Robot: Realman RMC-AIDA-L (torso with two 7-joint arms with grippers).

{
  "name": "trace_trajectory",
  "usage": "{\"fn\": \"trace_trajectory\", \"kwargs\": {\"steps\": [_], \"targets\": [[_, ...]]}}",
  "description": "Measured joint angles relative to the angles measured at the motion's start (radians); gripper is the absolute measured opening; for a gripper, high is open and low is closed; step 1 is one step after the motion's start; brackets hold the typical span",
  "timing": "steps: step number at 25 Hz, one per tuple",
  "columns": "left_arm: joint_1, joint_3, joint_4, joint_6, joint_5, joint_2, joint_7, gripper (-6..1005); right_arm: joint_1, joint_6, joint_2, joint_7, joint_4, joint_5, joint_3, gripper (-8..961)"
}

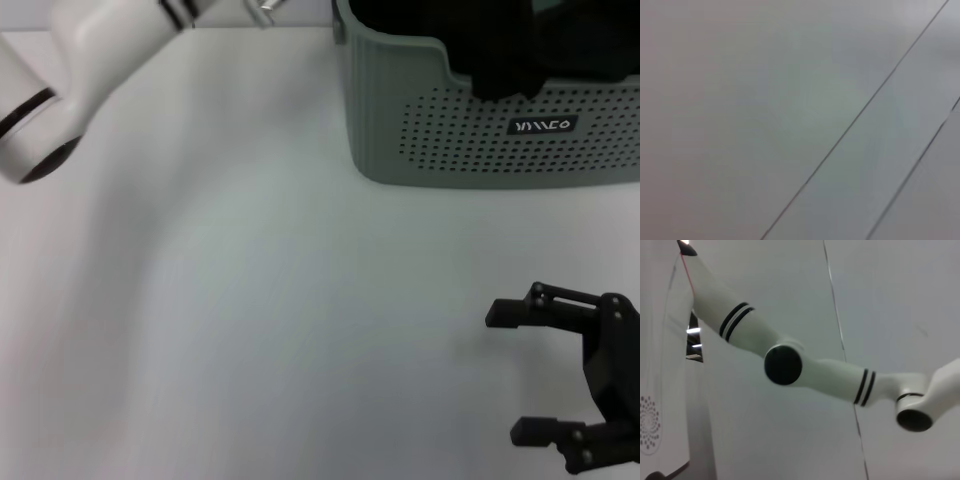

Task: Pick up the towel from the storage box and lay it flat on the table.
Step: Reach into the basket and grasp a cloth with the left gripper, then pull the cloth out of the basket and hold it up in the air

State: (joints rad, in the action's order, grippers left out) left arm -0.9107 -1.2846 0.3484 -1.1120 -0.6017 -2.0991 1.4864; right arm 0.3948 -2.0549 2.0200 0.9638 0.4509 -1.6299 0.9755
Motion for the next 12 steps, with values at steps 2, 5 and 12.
{"fn": "trace_trajectory", "kwargs": {"steps": [2, 5, 12], "targets": [[0.066, 0.002, 0.052, -0.117, 0.051, 0.009, 0.02, 7, -0.005, 0.006, 0.0, 0.0, 0.0, 0.021, -0.002, 857], [0.168, 0.003, 0.145, -0.276, 0.123, 0.026, 0.09, 7, -0.014, 0.017, -0.004, -0.001, 0.0, 0.061, -0.004, 857], [0.411, 0.004, 0.313, -0.516, 0.325, 0.017, 0.235, 7, -0.001, 0.099, 0.006, -0.032, 0.001, 0.22, 0.007, 857]]}}
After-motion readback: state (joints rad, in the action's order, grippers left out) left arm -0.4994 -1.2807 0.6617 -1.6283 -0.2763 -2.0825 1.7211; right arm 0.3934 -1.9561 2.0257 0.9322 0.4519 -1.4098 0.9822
